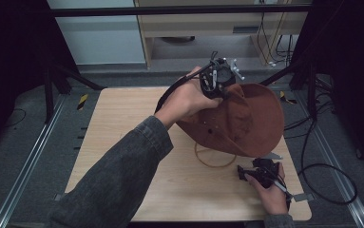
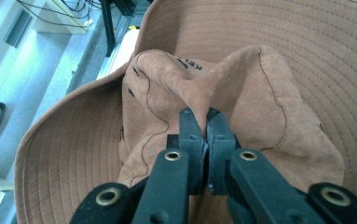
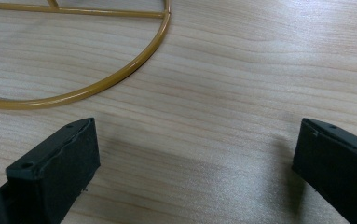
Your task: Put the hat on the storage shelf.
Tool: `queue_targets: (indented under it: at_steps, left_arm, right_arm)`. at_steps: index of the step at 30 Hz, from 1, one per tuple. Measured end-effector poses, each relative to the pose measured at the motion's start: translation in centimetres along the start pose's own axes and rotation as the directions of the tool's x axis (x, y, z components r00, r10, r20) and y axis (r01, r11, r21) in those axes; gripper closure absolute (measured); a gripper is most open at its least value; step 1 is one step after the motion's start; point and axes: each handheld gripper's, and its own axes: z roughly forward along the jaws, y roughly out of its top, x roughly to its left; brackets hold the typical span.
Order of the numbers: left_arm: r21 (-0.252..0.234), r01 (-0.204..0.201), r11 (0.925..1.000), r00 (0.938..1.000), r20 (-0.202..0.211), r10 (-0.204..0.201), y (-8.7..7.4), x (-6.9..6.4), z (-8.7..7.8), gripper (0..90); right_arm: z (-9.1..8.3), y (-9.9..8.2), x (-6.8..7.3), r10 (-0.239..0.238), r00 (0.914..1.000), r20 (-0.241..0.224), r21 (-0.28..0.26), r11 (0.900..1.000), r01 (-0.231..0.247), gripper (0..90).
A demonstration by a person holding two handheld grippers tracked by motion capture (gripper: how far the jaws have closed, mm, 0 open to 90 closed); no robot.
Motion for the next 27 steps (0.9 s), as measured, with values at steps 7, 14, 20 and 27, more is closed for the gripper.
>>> queue_targets:
  at_steps: [7, 14, 20, 27]
  left_arm:
    - [-0.013, 0.009, 0.9999, 0.9998, -0.015, -0.01, -0.4, 0.1, 0.0, 80.8]
    - [-0.042, 0.031, 0.9986, 0.9991, -0.028, -0.032, -1.0, 0.4, -0.4, 73.0]
    - [-0.044, 0.029, 0.9986, 0.9992, -0.028, -0.03, -1.5, 0.2, -0.6, 70.6]
    - [-0.063, 0.025, 0.9977, 0.9987, -0.042, -0.028, -1.6, -0.3, -1.1, 64.3]
  right_arm:
    - [0.0, 0.0, 0.0, 0.0, 1.0, 0.0, 0.001, 1.0, 0.0, 0.5]
    - [0.0, 0.0, 0.0, 0.0, 1.0, 0.0, 0.001, 1.0, 0.0, 0.5]
    - [0.0, 0.0, 0.0, 0.0, 1.0, 0.0, 0.0, 1.0, 0.0, 0.4]
    - [0.0, 0.0, 0.0, -0.001, 1.0, -0.001, 0.001, 1.0, 0.001, 0.4]
